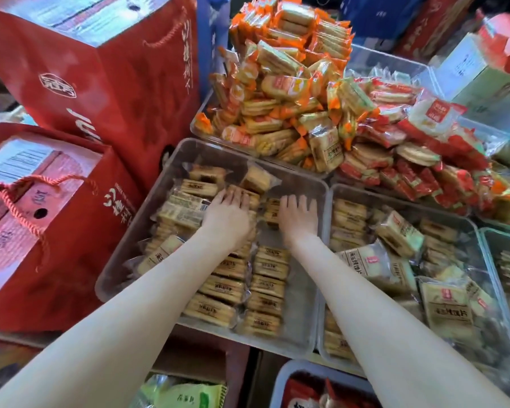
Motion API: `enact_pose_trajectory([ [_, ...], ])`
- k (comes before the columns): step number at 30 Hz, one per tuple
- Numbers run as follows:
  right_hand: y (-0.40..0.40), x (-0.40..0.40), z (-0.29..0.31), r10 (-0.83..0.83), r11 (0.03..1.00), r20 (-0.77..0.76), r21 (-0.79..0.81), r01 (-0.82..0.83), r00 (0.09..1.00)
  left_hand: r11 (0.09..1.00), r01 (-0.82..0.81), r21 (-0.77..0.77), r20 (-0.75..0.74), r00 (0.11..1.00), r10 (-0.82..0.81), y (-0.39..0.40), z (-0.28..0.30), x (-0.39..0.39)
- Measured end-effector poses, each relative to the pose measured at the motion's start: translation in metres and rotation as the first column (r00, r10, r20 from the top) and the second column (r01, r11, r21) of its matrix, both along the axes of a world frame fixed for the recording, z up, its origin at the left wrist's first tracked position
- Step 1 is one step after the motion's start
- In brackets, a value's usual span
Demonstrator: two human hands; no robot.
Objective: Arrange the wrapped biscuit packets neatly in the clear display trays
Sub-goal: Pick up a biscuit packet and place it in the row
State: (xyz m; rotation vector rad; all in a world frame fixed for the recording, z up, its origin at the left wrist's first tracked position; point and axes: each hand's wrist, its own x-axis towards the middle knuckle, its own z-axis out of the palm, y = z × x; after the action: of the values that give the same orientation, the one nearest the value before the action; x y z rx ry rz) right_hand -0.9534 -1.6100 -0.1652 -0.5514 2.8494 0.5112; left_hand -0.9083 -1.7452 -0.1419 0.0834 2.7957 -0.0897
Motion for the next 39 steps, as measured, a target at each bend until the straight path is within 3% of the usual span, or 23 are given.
enact_pose_trajectory([
  [3, 0.003, -0.001, -0.014, 0.058, 0.992, -0.004, 0.109, -0.058, 0.998, 0.999, 0.025, -0.037, 0.014, 1.000, -0.024, -0.001, -0.002, 0.001],
  [5, 0.002, -0.002, -0.016, 0.066, 0.994, -0.015, 0.089, -0.064, 0.998, 0.998, 0.036, -0.056, 0.017, 0.999, -0.035, -0.001, -0.001, 0.001],
  [6, 0.001, -0.001, -0.014, 0.045, 0.999, -0.021, 0.021, -0.044, 0.999, 0.998, 0.038, -0.059, 0.019, 0.999, -0.037, -0.001, 0.000, 0.002],
  [8, 0.001, -0.003, -0.008, -0.076, 0.958, -0.006, -0.276, 0.072, 0.997, 0.997, 0.040, -0.066, 0.004, 0.999, -0.040, 0.000, -0.001, 0.001],
  [10, -0.001, -0.005, 0.003, -0.120, 0.789, 0.043, -0.602, 0.121, 0.992, 0.996, 0.044, -0.076, -0.007, 0.999, -0.045, 0.000, -0.002, 0.001],
  [12, -0.006, -0.010, 0.012, -0.022, 0.668, -0.034, -0.744, -0.010, 0.999, 0.995, 0.050, -0.083, -0.010, 0.999, -0.051, 0.001, -0.001, 0.002],
  [14, -0.014, -0.015, 0.019, 0.089, 0.711, -0.112, -0.689, -0.142, 0.990, 0.994, 0.055, -0.091, -0.011, 0.998, -0.056, 0.001, 0.000, 0.004],
  [16, -0.024, -0.019, 0.025, 0.114, 0.819, -0.200, -0.536, -0.206, 0.973, 0.993, 0.054, -0.105, -0.011, 0.998, -0.056, 0.000, 0.001, 0.007],
  [19, -0.024, -0.025, 0.034, 0.042, 0.896, -0.163, -0.430, -0.109, 0.986, 0.994, 0.052, -0.101, -0.007, 0.999, -0.053, -0.002, 0.001, 0.010],
  [22, -0.006, -0.024, 0.035, -0.105, 0.833, 0.059, -0.540, 0.120, 0.993, 0.994, 0.048, -0.094, 0.011, 0.999, -0.047, -0.002, 0.000, 0.010],
  [25, 0.002, -0.016, 0.030, -0.181, 0.720, 0.046, -0.674, 0.164, 0.982, 0.995, 0.040, -0.090, 0.010, 0.999, -0.040, -0.002, -0.001, 0.011],
  [29, -0.025, -0.015, 0.020, -0.147, 0.708, 0.082, -0.687, 0.163, 0.986, 0.994, 0.034, -0.105, -0.014, 0.999, -0.035, -0.001, 0.002, 0.016],
  [34, -0.030, -0.015, 0.025, -0.105, 0.637, 0.383, -0.683, 0.358, 0.918, 0.999, 0.041, -0.025, -0.123, 0.991, -0.044, -0.008, 0.010, 0.020],
  [37, -0.016, -0.009, 0.038, -0.185, 0.584, 0.368, -0.704, 0.403, 0.911, 0.997, 0.005, 0.079, -0.235, 0.972, 0.014, -0.029, 0.024, 0.033],
  [39, -0.024, 0.001, 0.051, -0.139, 0.574, 0.251, -0.768, 0.285, 0.958, 0.976, -0.070, 0.208, -0.267, 0.955, 0.126, -0.045, 0.031, 0.048],
])
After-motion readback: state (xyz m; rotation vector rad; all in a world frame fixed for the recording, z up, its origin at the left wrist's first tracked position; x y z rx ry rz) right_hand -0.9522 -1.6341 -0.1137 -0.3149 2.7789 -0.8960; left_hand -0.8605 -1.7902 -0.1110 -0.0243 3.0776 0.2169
